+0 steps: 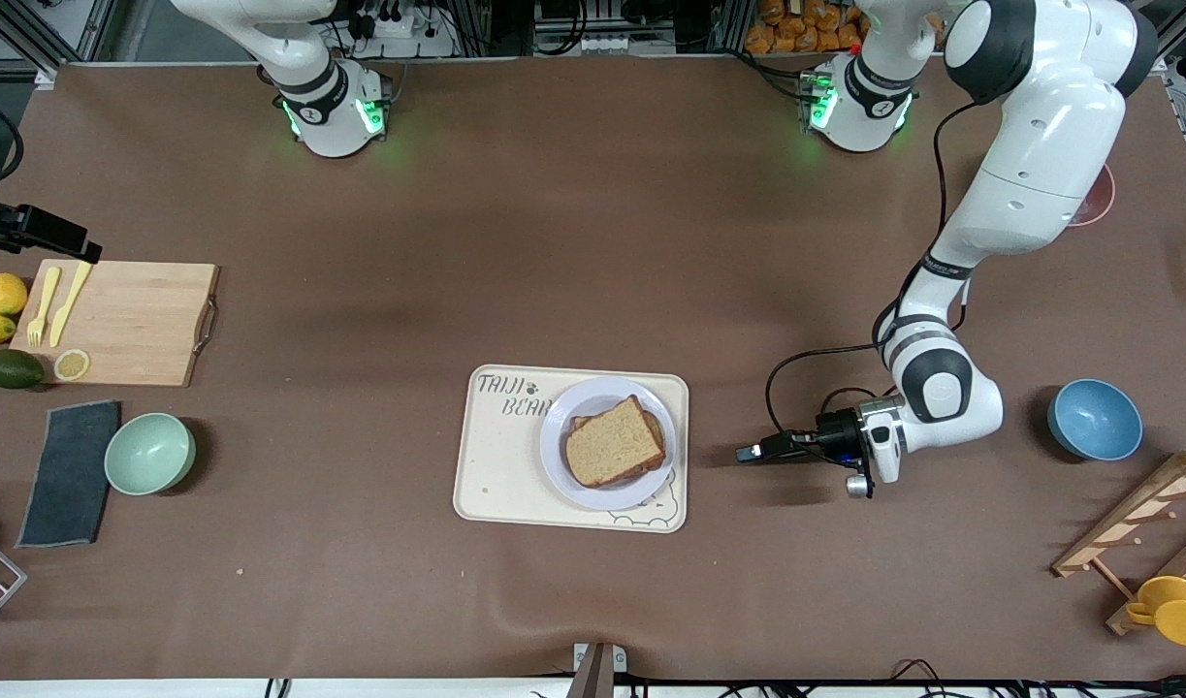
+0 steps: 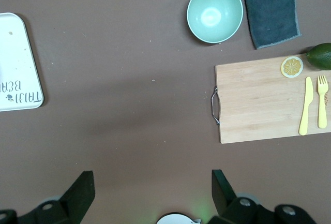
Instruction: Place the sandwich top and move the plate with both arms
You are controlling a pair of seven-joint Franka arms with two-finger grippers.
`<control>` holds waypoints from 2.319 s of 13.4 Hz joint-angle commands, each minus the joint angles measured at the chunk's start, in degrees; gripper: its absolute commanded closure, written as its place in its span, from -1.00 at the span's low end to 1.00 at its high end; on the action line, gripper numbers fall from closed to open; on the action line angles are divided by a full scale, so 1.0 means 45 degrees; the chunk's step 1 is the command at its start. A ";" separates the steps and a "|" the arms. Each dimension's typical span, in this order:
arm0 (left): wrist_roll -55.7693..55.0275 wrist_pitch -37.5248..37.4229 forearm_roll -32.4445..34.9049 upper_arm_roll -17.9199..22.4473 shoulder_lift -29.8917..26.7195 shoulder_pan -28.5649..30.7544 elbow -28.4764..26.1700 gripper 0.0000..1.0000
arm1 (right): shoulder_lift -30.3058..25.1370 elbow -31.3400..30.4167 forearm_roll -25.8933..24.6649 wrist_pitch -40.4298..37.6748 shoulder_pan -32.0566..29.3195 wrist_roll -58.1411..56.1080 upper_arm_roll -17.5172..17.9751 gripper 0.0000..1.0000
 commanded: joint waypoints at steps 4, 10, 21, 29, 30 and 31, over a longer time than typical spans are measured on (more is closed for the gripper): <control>-0.3505 0.0038 0.2688 -0.0147 -0.0461 0.0060 0.0662 0.79 | -0.0004 0.0112 0.0132 -0.0160 -0.0162 0.0075 0.0089 -1.00; -0.6317 -0.0196 0.4930 -0.0166 -0.0755 -0.0116 0.1559 0.79 | -0.0042 0.0151 0.0131 -0.0160 -0.0611 0.0036 0.0089 -1.00; -1.1985 -0.0874 1.1685 -0.1124 -0.1651 -0.0350 0.2635 0.81 | 0.0016 0.0112 0.0112 -0.0160 -0.0455 0.0133 0.0128 -1.00; -1.2223 -0.5541 1.6784 -0.0909 -0.4541 -0.0292 0.2772 0.80 | 0.0035 0.0073 0.0073 -0.0160 -0.0514 0.0153 0.0109 -1.00; -1.2223 -0.6012 1.7276 -0.0909 -0.4931 -0.0234 0.2772 0.77 | 0.0036 0.0073 0.0073 -0.0160 -0.0514 0.0153 0.0109 -1.00; -1.2204 -0.6287 1.7455 -0.0909 -0.5244 -0.0136 0.2772 0.71 | 0.0036 0.0073 0.0073 -0.0160 -0.0514 0.0153 0.0109 -1.00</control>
